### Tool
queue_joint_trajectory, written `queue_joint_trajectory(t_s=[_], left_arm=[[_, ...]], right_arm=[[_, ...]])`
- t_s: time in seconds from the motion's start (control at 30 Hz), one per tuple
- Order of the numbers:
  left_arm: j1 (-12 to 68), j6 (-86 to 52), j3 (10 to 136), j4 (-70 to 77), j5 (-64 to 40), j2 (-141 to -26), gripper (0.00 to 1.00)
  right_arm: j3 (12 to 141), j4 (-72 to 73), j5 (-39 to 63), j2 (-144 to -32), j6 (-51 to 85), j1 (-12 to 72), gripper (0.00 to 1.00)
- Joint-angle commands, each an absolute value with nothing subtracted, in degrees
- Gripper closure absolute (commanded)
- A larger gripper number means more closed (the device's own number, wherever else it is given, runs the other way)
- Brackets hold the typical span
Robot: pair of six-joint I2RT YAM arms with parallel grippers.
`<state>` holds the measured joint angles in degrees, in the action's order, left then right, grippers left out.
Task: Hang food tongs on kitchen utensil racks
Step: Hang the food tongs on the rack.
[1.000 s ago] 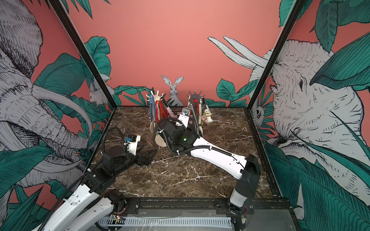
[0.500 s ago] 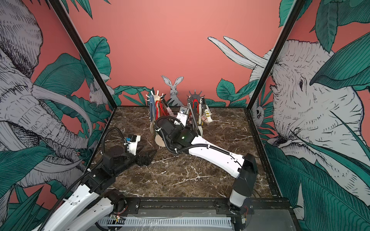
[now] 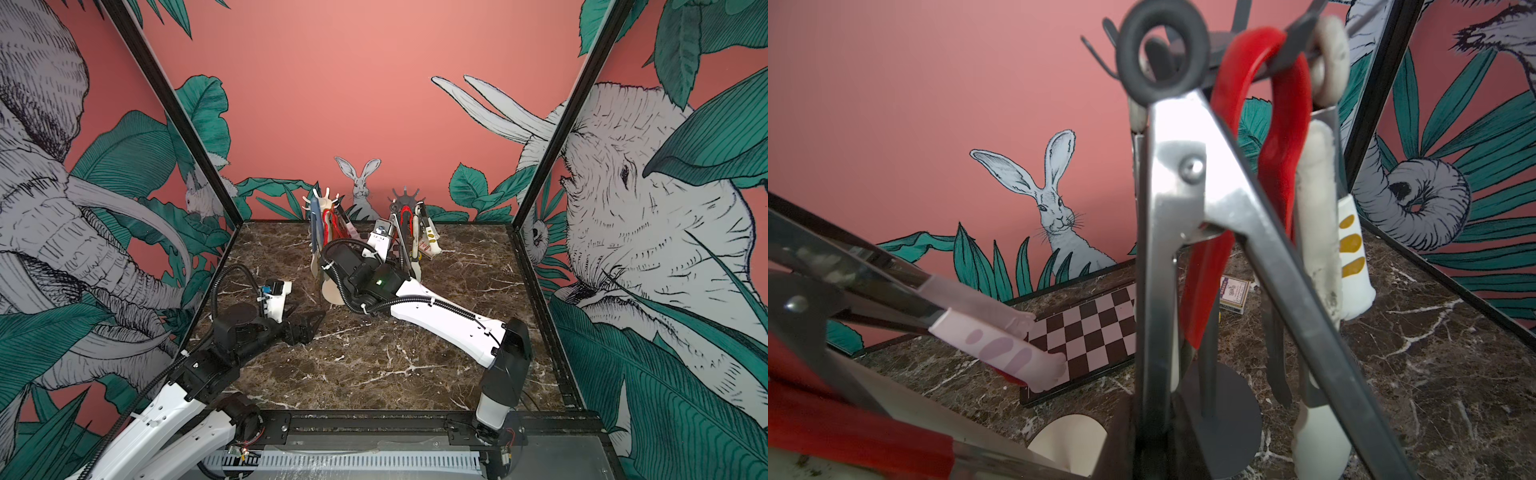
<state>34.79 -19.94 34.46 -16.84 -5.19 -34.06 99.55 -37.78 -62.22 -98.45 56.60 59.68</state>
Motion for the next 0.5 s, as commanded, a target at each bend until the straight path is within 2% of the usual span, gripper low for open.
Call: queue_joint_trajectory(t_s=[0.0,0.47], left_arm=[[34.8,-20.49,35.03,-16.35,-5.54,-33.84,0.01],[34.8,-20.39,34.91,-16.39,-5.76,-34.06,0.01]], right_arm=[[100.88,-40.5,-62.12,-98.97,60.51,58.91,1.0],[102.96,-43.75,-59.59,-100.46,62.93,58.01,1.0]])
